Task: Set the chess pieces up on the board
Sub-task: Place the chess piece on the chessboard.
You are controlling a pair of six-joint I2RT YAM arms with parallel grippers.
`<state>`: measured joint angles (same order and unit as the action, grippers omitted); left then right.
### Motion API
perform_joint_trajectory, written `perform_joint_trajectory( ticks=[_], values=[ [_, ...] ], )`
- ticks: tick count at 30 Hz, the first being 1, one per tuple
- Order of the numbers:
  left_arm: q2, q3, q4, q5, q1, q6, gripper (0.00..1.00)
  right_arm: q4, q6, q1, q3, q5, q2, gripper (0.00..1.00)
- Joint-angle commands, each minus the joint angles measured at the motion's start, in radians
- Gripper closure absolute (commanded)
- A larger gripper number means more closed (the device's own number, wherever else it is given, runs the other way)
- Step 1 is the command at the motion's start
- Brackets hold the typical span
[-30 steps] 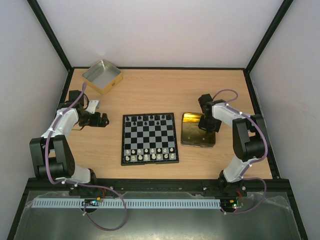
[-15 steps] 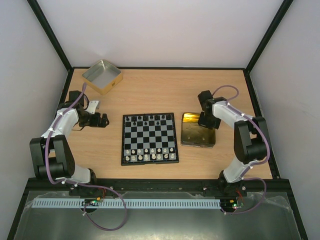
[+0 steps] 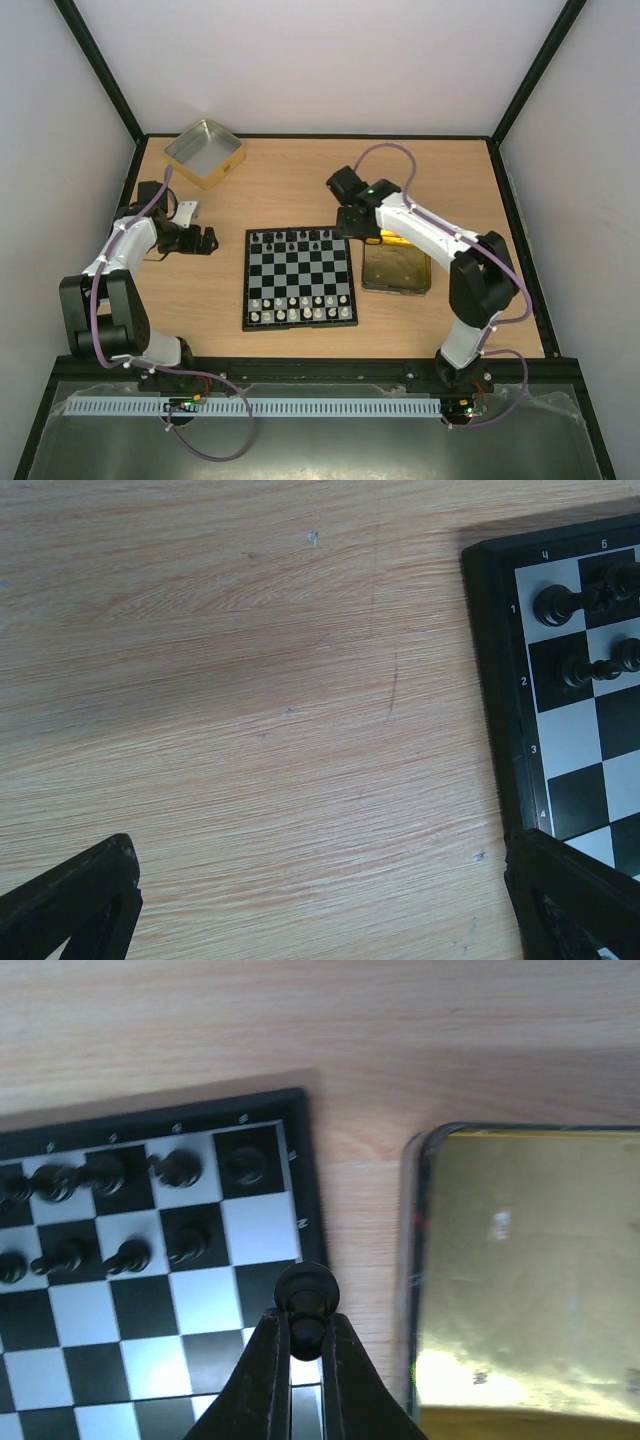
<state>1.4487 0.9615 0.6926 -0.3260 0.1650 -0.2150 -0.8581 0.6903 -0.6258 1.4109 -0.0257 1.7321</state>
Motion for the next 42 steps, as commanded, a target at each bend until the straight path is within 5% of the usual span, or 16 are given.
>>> perform_joint_trajectory(
  ticks=[1,42],
  values=[
    [-0.029,-0.016,0.001,-0.013,0.008,0.009,0.01,-0.032,0.034,-0.047,0.038,0.014,0.072,0.97],
    [-0.03,-0.018,0.0,-0.015,0.019,0.011,0.01,0.042,-0.016,-0.061,0.109,0.07,0.312,0.93]
  ],
)
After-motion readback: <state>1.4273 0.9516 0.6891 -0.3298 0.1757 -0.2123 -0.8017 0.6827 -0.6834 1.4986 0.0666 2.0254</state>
